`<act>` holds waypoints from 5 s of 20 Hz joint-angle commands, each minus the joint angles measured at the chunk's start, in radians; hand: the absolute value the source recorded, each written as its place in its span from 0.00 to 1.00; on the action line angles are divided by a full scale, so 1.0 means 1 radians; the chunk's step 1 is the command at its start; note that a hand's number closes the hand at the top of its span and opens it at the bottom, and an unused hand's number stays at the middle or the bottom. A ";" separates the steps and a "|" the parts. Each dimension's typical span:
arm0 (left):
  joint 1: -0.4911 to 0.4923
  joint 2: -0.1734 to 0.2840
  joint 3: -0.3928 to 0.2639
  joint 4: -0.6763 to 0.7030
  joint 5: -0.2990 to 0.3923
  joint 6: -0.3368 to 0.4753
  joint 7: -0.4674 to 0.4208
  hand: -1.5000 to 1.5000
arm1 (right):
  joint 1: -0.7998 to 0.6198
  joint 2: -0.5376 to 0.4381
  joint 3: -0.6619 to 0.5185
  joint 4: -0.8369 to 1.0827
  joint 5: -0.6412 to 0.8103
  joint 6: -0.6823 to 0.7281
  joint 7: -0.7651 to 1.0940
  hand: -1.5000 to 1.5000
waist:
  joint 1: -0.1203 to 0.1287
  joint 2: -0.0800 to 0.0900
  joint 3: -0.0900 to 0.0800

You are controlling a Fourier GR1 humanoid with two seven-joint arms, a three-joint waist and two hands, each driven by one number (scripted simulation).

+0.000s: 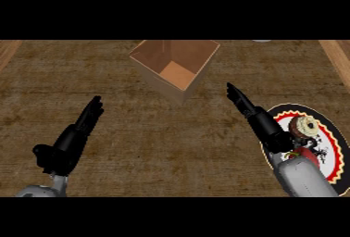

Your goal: Pick the bell pepper from the plate and place it in the cardboard box

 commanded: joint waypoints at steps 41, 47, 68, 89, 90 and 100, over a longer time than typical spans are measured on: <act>0.044 0.004 0.125 0.011 -0.209 0.140 0.118 0.50 | 0.374 -0.617 -0.187 -0.429 0.813 0.205 -0.200 0.00 | -0.009 -0.008 0.017; 0.075 -0.031 0.127 -0.035 -0.243 0.120 0.128 0.50 | 0.425 -0.532 -0.209 -0.438 0.924 0.200 -0.197 0.00 | -0.006 -0.008 0.017; 0.003 -0.107 0.241 0.068 -0.319 0.023 0.093 0.50 | 0.412 -0.358 -0.322 -0.274 1.158 0.193 -0.383 0.00 | -0.008 -0.007 0.017; 0.026 -0.165 0.286 0.031 -0.367 -0.036 0.103 0.50 | 0.282 -0.206 -0.310 -0.029 1.341 0.172 -0.463 1.00 | -0.002 -0.006 0.017; 0.087 -0.181 0.259 -0.058 -0.389 -0.022 0.122 0.50 | 0.266 -0.178 -0.308 -0.041 1.347 0.170 -0.442 1.00 | 0.000 -0.007 0.017; 0.041 -0.163 0.288 -0.055 -0.382 -0.048 0.159 0.50 | 0.259 -0.136 -0.362 -0.112 1.348 -0.053 -0.496 1.00 | -0.003 -0.007 0.017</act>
